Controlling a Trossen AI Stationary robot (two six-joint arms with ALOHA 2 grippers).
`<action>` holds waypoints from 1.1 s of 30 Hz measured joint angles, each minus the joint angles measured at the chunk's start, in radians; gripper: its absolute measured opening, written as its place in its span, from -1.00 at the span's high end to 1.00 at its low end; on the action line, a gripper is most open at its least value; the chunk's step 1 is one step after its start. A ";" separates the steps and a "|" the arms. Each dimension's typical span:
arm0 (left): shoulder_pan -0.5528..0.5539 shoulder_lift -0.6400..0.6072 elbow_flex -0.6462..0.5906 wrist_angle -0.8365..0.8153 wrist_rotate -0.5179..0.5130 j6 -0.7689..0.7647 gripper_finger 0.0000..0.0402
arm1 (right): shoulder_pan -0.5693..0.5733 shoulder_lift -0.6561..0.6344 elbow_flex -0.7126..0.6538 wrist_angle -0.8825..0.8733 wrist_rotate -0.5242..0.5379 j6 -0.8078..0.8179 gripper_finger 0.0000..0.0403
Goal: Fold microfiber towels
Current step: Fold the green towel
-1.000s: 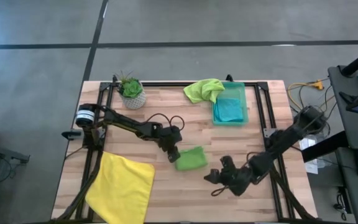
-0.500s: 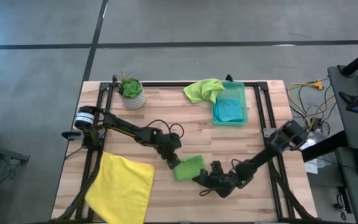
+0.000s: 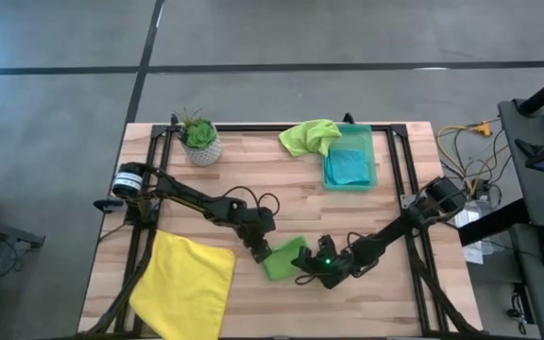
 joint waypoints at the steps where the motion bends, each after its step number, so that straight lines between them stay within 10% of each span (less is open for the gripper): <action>1: -0.005 0.000 0.000 0.005 0.005 0.000 0.94 | -0.005 0.000 -0.001 0.000 0.005 -0.007 -0.28; 33: -0.017 -0.083 0.005 0.036 -0.204 0.028 0.99 | 0.091 -0.013 0.049 -0.121 0.084 -0.040 -0.13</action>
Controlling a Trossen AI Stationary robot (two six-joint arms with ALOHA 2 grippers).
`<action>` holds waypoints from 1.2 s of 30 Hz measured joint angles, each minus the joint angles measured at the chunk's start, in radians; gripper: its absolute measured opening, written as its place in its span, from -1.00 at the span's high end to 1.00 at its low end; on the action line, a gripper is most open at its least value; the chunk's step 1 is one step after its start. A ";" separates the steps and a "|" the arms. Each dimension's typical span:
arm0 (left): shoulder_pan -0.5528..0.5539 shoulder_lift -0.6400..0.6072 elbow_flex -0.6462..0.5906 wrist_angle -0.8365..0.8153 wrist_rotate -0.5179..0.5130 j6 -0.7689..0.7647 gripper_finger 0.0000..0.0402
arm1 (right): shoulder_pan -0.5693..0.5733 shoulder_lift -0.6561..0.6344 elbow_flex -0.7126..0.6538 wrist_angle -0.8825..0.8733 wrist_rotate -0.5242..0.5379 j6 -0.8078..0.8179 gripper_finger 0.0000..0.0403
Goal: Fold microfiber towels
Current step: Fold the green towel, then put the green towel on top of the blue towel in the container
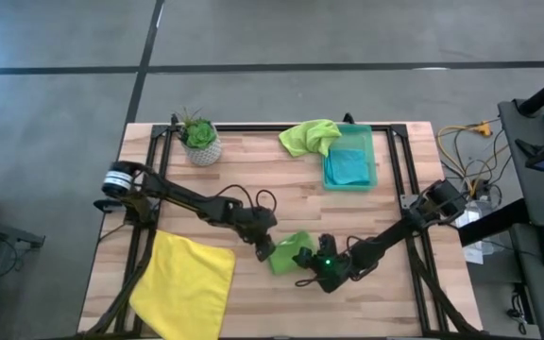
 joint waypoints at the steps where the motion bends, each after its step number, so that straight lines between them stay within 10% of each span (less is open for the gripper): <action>1: 0.000 -0.007 0.000 -0.008 -0.004 0.004 0.99 | 0.001 0.000 0.004 -0.014 -0.001 0.011 -0.13; 12: 0.003 -0.007 -0.012 -0.083 -0.030 0.104 0.90 | 0.004 -0.013 0.004 -0.049 -0.019 0.015 -0.13; 27: 0.068 -0.040 -0.009 0.024 0.018 0.214 -0.08 | 0.005 -0.015 0.004 -0.042 -0.019 0.014 -0.13; 31: 0.066 -0.010 -0.004 0.155 0.152 0.211 0.01 | 0.005 -0.018 0.004 -0.042 -0.024 0.011 -0.13; 36: 0.077 0.068 -0.001 0.141 0.154 0.216 0.59 | 0.005 -0.026 0.003 -0.041 -0.035 0.015 -0.13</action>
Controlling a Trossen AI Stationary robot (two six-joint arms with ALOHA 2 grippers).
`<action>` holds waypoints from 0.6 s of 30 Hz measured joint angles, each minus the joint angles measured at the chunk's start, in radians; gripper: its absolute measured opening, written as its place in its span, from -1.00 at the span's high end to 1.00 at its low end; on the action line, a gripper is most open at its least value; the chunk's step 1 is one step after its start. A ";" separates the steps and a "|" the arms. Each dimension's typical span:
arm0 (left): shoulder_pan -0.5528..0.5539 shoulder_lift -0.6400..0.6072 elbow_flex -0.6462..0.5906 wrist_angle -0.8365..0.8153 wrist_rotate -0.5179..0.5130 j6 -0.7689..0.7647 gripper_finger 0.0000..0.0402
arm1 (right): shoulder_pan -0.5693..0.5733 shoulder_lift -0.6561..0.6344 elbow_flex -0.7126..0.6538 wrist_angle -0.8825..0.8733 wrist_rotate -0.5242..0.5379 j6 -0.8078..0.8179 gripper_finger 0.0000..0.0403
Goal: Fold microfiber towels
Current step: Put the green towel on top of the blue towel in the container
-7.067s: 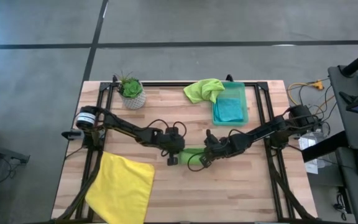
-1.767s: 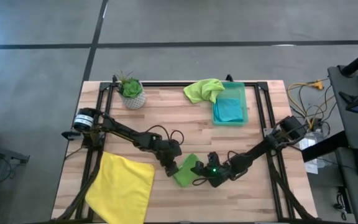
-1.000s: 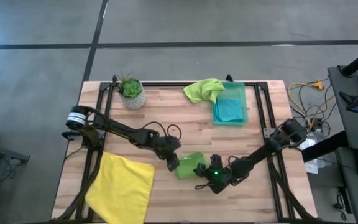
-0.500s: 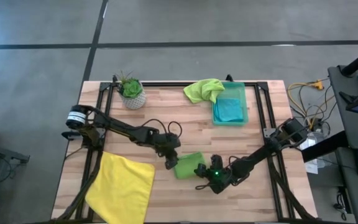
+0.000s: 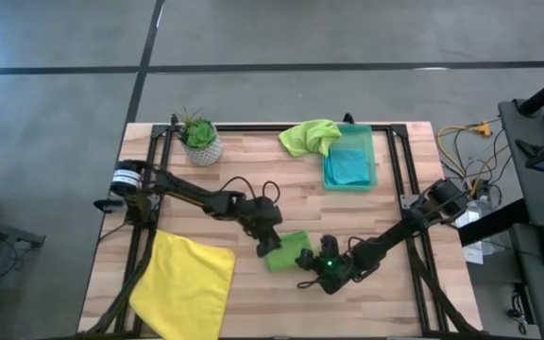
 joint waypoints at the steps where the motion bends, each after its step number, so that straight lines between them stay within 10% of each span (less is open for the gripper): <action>1: 0.005 0.014 0.003 0.006 -0.001 0.002 0.74 | 0.000 -0.002 0.000 0.001 -0.008 0.007 -0.13; 18: -0.001 0.094 0.001 -0.071 -0.088 -0.033 1.00 | -0.075 0.000 0.000 0.048 -0.032 0.025 -0.13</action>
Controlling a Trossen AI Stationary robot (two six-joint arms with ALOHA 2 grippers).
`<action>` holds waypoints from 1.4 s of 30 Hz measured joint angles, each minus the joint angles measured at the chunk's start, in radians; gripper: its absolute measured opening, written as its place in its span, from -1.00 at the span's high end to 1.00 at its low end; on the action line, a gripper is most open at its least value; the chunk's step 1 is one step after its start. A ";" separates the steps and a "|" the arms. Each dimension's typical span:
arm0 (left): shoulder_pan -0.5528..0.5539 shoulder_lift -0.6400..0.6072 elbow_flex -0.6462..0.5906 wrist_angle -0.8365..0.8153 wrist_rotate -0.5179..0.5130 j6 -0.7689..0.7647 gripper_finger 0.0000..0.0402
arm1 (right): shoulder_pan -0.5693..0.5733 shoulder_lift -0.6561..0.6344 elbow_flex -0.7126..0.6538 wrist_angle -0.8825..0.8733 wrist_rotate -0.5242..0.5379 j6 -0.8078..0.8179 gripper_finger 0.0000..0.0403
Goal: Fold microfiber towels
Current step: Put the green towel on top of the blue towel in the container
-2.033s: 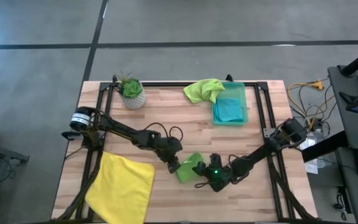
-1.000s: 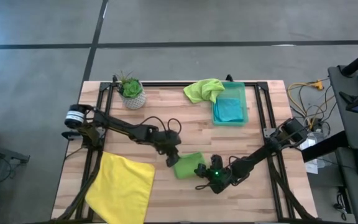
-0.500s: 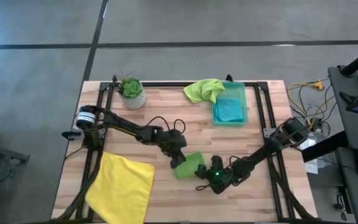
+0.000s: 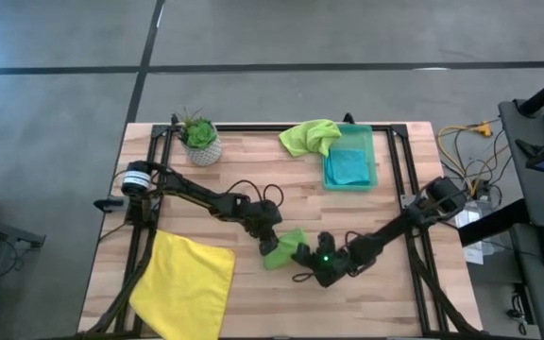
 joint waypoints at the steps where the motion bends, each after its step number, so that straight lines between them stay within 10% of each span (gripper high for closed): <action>1: 0.000 0.000 0.000 -0.001 -0.001 0.000 1.00 | -0.009 0.000 0.000 0.000 0.001 -0.002 -0.13; 23: 0.000 0.004 -0.004 -0.001 -0.008 0.000 1.00 | 0.015 -0.002 0.016 0.221 0.085 0.002 -0.39; 34: 0.001 0.004 -0.006 0.014 0.008 0.000 1.00 | 0.016 0.000 0.072 0.225 0.055 -0.407 -0.57; 42: 0.001 0.005 -0.006 0.026 0.011 0.004 1.00 | 0.044 0.003 0.085 0.070 0.024 0.030 -0.52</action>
